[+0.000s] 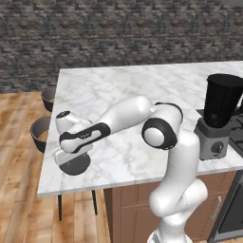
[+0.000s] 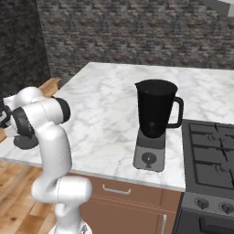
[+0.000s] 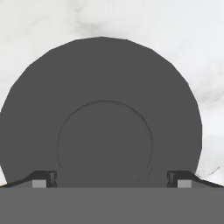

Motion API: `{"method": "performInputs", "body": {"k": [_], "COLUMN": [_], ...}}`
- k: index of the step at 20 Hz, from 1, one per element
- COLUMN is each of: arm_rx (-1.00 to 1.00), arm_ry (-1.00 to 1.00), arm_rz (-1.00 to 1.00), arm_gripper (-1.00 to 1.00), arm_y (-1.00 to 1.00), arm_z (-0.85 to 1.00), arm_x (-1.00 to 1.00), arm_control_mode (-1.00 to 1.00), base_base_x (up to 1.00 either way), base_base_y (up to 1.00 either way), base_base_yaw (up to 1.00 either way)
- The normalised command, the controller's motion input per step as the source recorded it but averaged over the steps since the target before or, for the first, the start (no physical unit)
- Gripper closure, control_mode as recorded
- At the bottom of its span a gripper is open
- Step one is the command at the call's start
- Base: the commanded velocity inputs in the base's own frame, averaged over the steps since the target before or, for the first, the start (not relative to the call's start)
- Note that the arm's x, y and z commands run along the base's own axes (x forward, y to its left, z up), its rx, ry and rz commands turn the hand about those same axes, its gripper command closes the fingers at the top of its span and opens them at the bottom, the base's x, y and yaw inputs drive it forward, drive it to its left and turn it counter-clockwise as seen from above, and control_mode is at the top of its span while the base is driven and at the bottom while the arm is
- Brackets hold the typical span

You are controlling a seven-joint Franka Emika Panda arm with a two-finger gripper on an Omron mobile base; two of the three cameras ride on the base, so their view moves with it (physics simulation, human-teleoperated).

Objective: Close the lid blender by securely placing the lid on top.

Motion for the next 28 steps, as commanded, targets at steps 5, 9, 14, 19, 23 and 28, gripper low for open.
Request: {"method": "performInputs", "body": {"k": [5,9,14,19,23,28], "arm_rx": [0.0,0.0,0.0,0.0,0.0,0.0], "arm_ry": [0.0,0.0,0.0,0.0,0.0,-0.05], "arm_rz": [0.0,0.0,0.0,0.0,0.04,0.03], "arm_gripper": [-1.0,-1.0,-1.0,1.0,1.0,1.0], "arm_y": [0.18,0.11,0.08,0.04,0.01,0.0], "arm_z": [-0.21,-0.22,-0.3,-0.38,-0.23,0.02], "arm_x": [0.11,0.05,0.15,0.07,0.01,-0.01], "arm_control_mode": [-1.0,-1.0,-1.0,-1.0,-1.0,-1.0], "base_base_x": [0.0,0.0,0.0,0.0,0.0,0.0], "base_base_y": [0.0,0.0,0.0,0.0,0.0,0.0], "base_base_yaw": [0.0,0.0,0.0,0.0,0.0,0.0]}}
